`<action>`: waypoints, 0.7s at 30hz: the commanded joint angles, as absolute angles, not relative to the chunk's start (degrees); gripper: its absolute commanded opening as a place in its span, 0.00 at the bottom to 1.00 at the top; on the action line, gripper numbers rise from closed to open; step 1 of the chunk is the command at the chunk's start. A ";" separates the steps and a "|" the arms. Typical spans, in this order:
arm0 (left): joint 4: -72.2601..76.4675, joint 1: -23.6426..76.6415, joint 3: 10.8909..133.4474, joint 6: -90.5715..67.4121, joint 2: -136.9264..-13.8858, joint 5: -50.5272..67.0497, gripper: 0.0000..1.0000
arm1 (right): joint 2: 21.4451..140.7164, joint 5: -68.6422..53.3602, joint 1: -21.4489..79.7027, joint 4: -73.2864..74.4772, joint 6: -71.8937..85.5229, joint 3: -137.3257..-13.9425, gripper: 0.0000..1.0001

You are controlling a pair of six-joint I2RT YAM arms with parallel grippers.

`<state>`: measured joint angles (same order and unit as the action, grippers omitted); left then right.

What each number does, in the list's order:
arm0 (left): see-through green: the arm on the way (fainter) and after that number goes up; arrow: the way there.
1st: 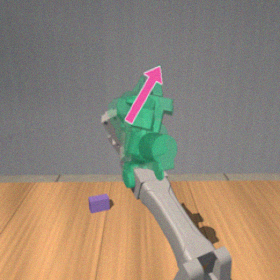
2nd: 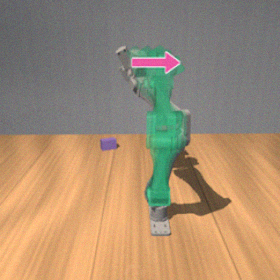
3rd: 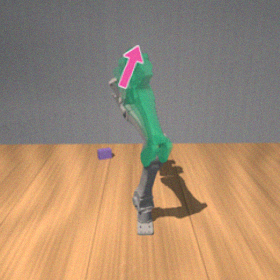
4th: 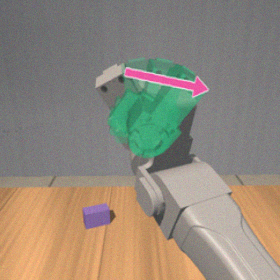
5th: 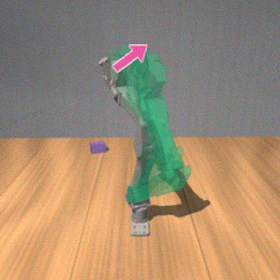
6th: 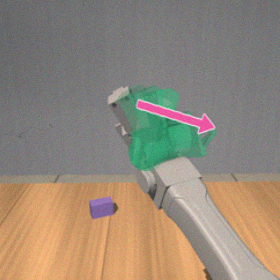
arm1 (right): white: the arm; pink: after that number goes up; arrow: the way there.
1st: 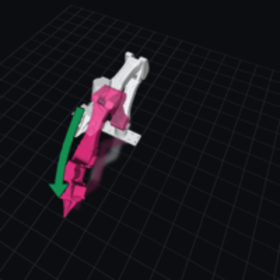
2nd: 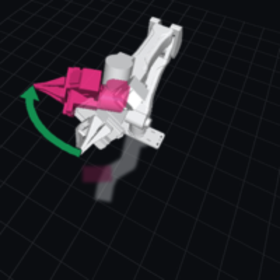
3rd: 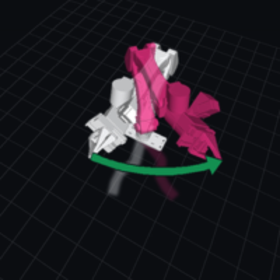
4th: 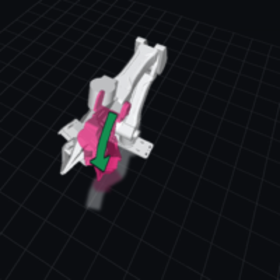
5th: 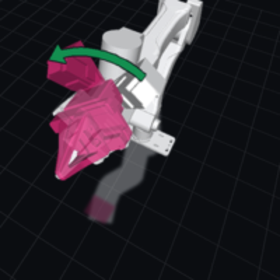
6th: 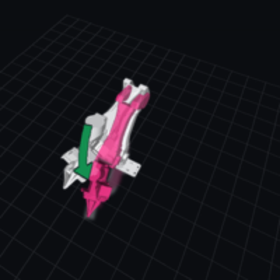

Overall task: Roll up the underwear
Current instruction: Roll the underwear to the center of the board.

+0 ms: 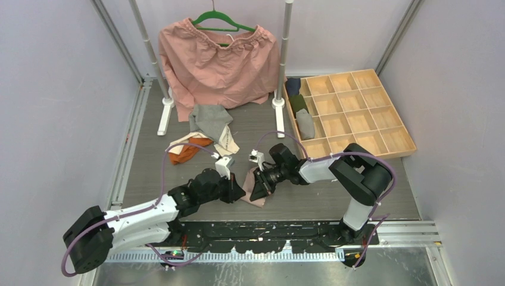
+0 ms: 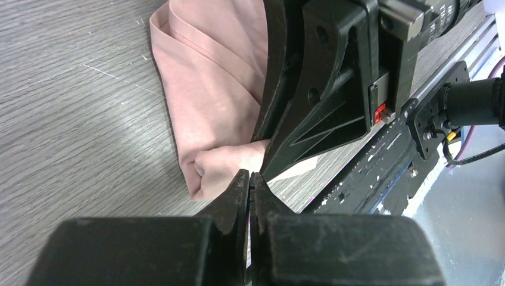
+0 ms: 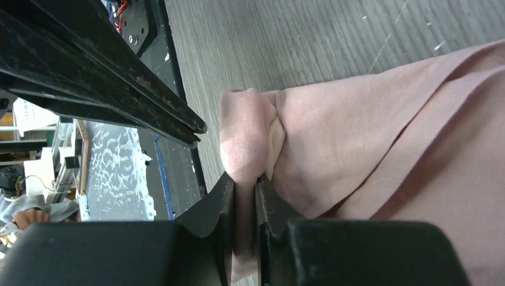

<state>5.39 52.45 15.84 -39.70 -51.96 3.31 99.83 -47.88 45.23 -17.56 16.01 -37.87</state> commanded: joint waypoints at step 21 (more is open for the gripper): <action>18.01 52.65 19.01 -36.58 -66.65 3.81 0.01 | 99.06 -42.59 43.73 -11.17 14.22 -39.82 0.16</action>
<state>15.00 52.45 17.72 -38.06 -65.71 4.16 99.90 -46.26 44.25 -13.47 15.57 -39.24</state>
